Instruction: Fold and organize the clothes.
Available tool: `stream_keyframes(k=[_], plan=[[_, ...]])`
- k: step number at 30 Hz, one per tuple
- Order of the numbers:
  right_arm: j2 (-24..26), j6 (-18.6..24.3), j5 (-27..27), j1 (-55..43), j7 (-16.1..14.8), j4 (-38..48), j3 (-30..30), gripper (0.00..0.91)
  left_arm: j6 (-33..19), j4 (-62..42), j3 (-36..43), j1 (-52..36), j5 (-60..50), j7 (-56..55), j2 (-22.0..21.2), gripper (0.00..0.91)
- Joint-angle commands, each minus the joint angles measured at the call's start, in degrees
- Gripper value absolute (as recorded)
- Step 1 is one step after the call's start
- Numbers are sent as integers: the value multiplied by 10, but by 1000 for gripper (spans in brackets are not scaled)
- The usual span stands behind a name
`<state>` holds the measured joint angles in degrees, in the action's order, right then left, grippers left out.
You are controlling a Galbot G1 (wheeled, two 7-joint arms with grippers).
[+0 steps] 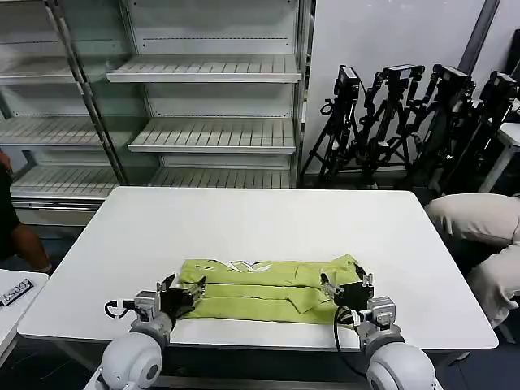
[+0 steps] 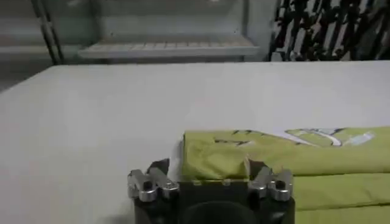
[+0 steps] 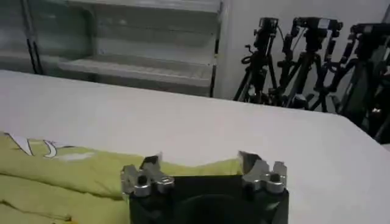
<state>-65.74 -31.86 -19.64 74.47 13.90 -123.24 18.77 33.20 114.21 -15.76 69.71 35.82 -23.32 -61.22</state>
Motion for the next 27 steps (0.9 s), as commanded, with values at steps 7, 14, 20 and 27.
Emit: stream_keyframes(k=[7, 14, 20, 27], plan=[[1, 1, 7, 8, 0, -7, 2, 907, 0, -7, 21, 0, 23, -46, -7, 20], [1, 3, 9, 10, 1, -9, 2, 907, -1, -19, 39, -15, -22, -28, -14, 20], [3, 3, 9, 7, 3, -9, 4, 907, 0, -12, 3, -5, -89, -7, 16, 10], [3, 4, 7, -5, 2, -5, 4, 907, -2, -4, -148, 66, -91, 33, 110, 10]])
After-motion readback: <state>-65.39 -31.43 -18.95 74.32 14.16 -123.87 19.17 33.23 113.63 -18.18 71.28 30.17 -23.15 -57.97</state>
